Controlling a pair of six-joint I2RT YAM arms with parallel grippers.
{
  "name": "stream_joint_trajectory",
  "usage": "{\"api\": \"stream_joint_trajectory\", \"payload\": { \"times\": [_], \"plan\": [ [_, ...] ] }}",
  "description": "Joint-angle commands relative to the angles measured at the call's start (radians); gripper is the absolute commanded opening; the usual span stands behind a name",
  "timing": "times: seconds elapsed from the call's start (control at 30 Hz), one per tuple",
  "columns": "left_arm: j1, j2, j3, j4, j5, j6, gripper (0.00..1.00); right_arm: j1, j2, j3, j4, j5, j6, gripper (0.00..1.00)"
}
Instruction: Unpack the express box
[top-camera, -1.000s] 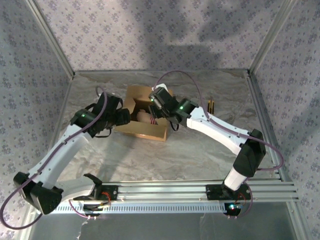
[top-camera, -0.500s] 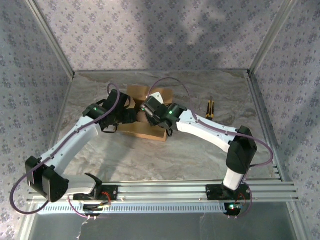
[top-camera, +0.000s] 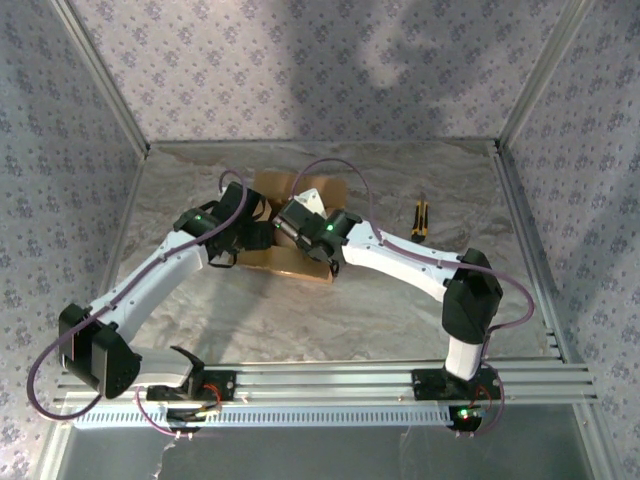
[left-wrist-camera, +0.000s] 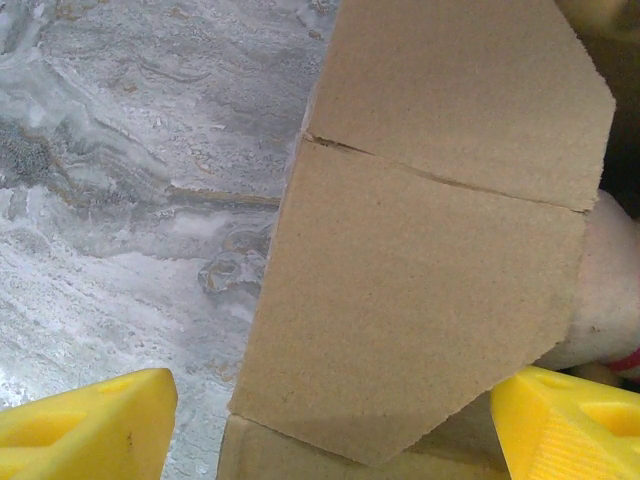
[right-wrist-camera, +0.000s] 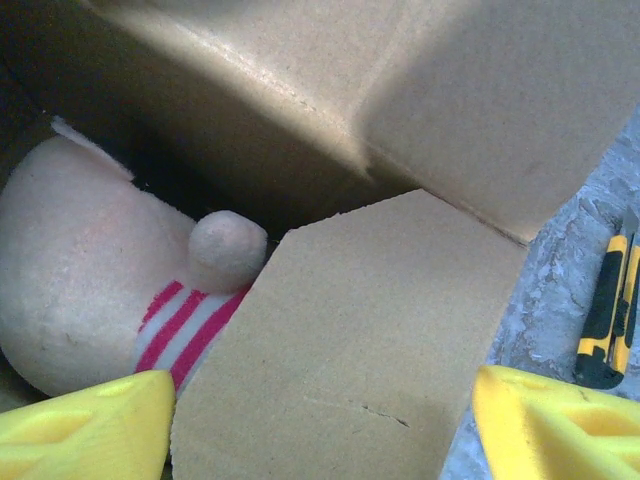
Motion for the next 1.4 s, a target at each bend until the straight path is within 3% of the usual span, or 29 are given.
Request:
{"api": "stream_joint_trajectory", "payload": {
  "times": [0.0, 0.9, 1.37],
  "plan": [
    [0.008, 0.005, -0.006, 0.001, -0.031, 0.013, 0.82, 0.003, 0.019, 0.021, -0.068, 0.073, 0.020, 0.79],
    [0.051, 0.003, -0.044, -0.012, -0.031, 0.007, 0.81, -0.011, -0.115, 0.004, -0.109, 0.165, -0.012, 0.79],
    [0.062, -0.005, -0.036, -0.023, -0.038, 0.007, 0.81, -0.058, -0.278, -0.164, -0.130, 0.154, 0.050, 0.80]
  ]
}}
